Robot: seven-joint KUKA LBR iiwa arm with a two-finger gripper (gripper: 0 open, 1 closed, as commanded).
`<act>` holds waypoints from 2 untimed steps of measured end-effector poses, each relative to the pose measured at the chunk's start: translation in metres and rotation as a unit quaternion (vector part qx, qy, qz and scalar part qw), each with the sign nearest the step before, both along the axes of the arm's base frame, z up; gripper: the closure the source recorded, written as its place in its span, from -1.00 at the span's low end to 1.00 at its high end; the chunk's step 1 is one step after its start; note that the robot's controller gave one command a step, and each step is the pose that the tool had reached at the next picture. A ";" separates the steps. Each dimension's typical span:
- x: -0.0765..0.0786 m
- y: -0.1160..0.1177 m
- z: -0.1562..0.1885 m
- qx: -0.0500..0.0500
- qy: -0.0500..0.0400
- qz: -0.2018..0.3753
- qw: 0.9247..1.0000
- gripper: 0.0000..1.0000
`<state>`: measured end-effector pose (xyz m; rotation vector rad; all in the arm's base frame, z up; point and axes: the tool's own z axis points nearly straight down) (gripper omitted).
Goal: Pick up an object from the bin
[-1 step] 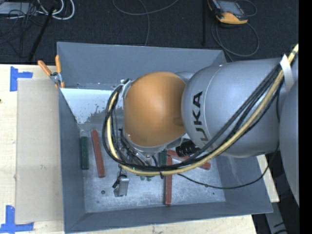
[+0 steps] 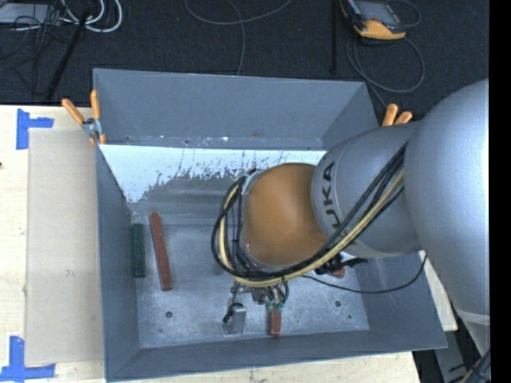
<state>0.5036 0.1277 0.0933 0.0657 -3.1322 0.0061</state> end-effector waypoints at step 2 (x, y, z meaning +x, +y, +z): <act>0.055 -0.107 -0.024 0.003 -0.002 0.207 0.978 -1.00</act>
Offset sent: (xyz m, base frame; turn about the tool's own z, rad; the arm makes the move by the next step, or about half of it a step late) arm 0.0725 -0.0498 0.0116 0.0190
